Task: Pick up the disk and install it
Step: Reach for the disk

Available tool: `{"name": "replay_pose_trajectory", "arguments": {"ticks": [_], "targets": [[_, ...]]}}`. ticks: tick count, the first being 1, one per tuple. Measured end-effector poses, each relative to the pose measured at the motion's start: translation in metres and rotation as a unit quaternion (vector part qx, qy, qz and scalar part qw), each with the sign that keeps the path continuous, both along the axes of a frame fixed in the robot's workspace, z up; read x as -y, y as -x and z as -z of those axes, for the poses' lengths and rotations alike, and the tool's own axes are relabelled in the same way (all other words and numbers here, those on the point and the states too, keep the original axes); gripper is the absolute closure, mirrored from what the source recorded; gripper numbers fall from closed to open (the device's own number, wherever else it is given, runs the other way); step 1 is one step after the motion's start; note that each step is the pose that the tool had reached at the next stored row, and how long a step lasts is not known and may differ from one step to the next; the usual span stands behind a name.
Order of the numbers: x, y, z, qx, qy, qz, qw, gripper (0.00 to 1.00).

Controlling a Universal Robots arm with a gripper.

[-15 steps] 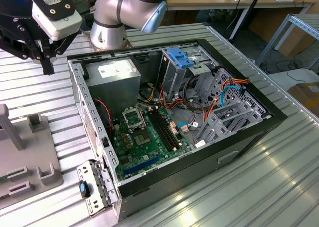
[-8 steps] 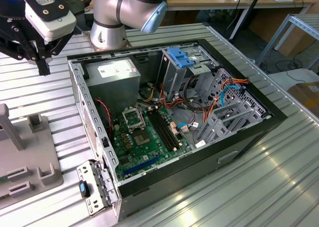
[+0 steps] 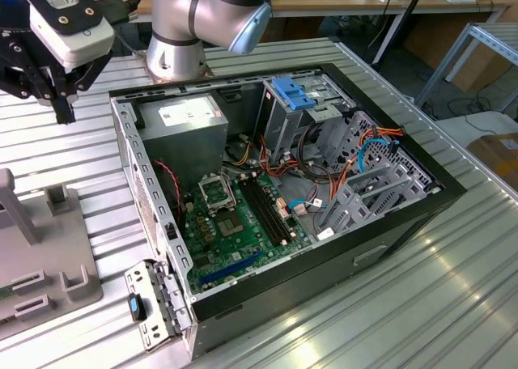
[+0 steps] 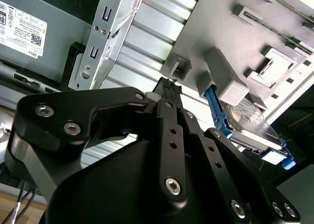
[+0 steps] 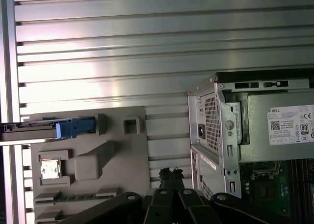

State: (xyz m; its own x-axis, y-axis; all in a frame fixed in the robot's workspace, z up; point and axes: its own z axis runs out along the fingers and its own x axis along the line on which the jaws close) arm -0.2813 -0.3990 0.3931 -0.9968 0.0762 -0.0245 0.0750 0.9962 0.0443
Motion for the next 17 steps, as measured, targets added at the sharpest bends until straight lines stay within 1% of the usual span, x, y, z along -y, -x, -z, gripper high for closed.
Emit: {"name": "replay_pose_trajectory", "arguments": {"ticks": [10, 13, 17], "targets": [[0.0, 0.0018, 0.0, 0.0, 0.0, 0.0, 1.0, 0.89], [0.0, 0.0039, 0.0, 0.0, 0.0, 0.0, 1.0, 0.89], [0.0, 0.0098, 0.0001, 0.0, 0.0, 0.0, 1.0, 0.89]]}}
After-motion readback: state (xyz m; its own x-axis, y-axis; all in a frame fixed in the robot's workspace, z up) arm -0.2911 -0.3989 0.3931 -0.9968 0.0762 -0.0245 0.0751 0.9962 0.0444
